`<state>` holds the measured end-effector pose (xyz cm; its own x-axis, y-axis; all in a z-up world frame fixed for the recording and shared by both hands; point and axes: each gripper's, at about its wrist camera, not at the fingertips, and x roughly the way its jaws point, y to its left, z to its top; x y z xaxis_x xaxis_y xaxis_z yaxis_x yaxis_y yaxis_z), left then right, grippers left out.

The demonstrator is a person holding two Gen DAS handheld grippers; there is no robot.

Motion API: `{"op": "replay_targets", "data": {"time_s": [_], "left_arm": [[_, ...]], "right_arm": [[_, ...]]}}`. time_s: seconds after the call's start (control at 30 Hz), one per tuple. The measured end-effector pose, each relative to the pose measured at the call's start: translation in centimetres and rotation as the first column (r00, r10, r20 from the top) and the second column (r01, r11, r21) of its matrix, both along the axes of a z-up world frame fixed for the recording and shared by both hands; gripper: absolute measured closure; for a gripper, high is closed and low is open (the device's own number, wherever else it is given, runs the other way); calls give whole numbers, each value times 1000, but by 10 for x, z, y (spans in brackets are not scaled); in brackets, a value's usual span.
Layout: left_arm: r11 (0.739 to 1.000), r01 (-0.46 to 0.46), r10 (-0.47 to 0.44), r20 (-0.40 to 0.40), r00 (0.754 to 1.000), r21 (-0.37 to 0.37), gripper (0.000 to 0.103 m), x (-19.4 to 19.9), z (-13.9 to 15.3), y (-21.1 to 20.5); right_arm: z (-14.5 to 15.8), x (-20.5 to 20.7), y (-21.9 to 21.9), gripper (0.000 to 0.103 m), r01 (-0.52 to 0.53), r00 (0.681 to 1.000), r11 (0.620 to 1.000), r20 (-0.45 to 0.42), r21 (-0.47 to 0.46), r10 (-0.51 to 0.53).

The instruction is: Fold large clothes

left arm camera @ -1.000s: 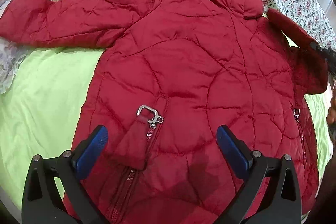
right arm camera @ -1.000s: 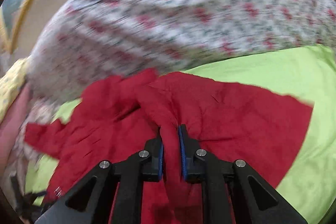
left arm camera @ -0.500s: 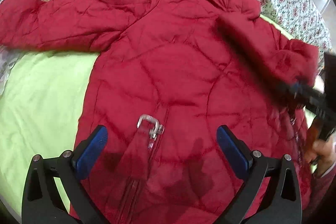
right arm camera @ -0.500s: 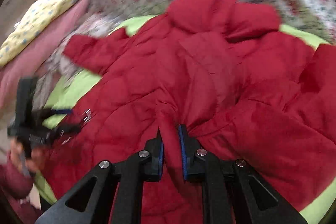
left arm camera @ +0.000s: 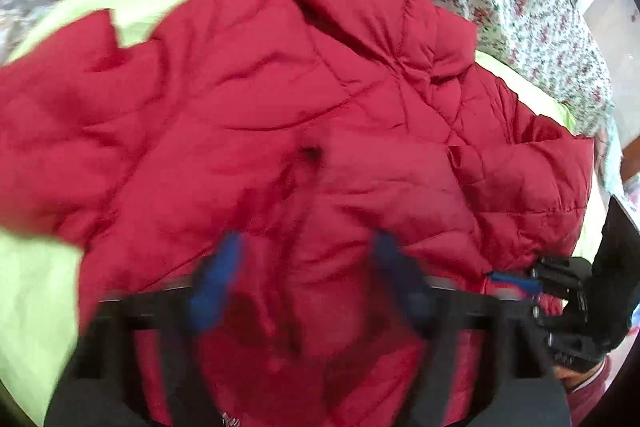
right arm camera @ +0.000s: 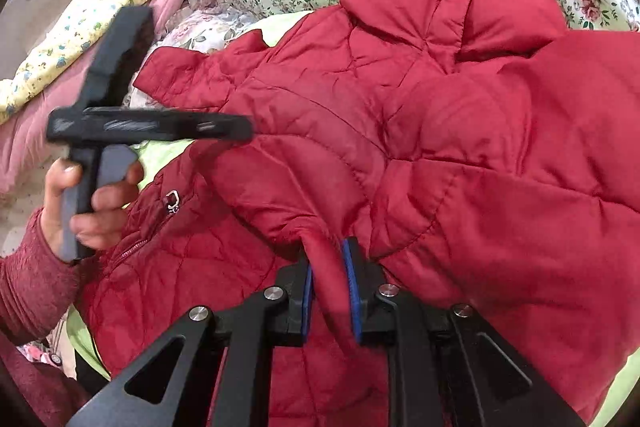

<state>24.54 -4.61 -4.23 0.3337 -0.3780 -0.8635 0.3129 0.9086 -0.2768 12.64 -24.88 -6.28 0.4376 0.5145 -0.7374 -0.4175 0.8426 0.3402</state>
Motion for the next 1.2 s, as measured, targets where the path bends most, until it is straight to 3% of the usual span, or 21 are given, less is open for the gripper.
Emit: {"op": "replay_targets", "data": {"time_s": [0.07, 0.13, 0.2, 0.27, 0.43, 0.53, 0.63, 0.7, 0.87, 0.97, 1.07, 1.2], "left_arm": [[1000, 3, -3, 9, 1000, -15, 75, 2, -1, -2], [1000, 6, -7, 57, 998, 13, 89, -1, 5, 0], [999, -4, 0, 94, 996, 48, 90, -5, 9, 6], [995, -40, 29, 124, 992, 88, 91, -6, 10, 16], [978, -176, 156, 168, 973, 112, 91, -1, 13, 56], [979, -176, 161, 144, 976, 105, 91, 2, 4, 64], [974, -169, 143, 174, 974, 150, 90, -1, 2, 55], [972, -165, 132, 190, 973, 167, 88, -4, 5, 51], [974, -184, 147, 249, 957, 131, 83, -22, 30, 62], [985, -160, 134, 293, 947, 66, 82, -36, 49, 62], [995, -95, 87, 278, 957, 15, 82, -36, 52, 47], [993, -69, 43, 248, 968, 100, 82, -24, 26, 18]], "right_arm": [[2, -2, -2, 82, 8, 1000, 1000, -9, 19, -8], [7, -8, -8, 72, 26, 1000, 999, -12, 29, -26], [14, -13, -13, 57, 32, 999, 998, -7, 48, -32], [22, -21, -17, 50, 49, 999, 998, 15, 50, -50], [42, -27, -39, 50, 166, 982, 983, 77, 78, -172], [54, -22, -57, 49, 283, 949, 958, 133, 50, -287], [56, -4, -63, 49, 366, 918, 931, 161, 13, -363], [51, 9, -64, 48, 406, 903, 913, 174, -40, -394], [4, 36, -74, 48, 462, 887, 876, 56, -138, -459], [-14, 38, -79, 48, 481, 876, 865, 35, -140, -481], [-17, 39, -79, 48, 493, 869, 857, 40, -148, -493], [-22, 39, -77, 47, 496, 867, 850, 59, -176, -494]]}}
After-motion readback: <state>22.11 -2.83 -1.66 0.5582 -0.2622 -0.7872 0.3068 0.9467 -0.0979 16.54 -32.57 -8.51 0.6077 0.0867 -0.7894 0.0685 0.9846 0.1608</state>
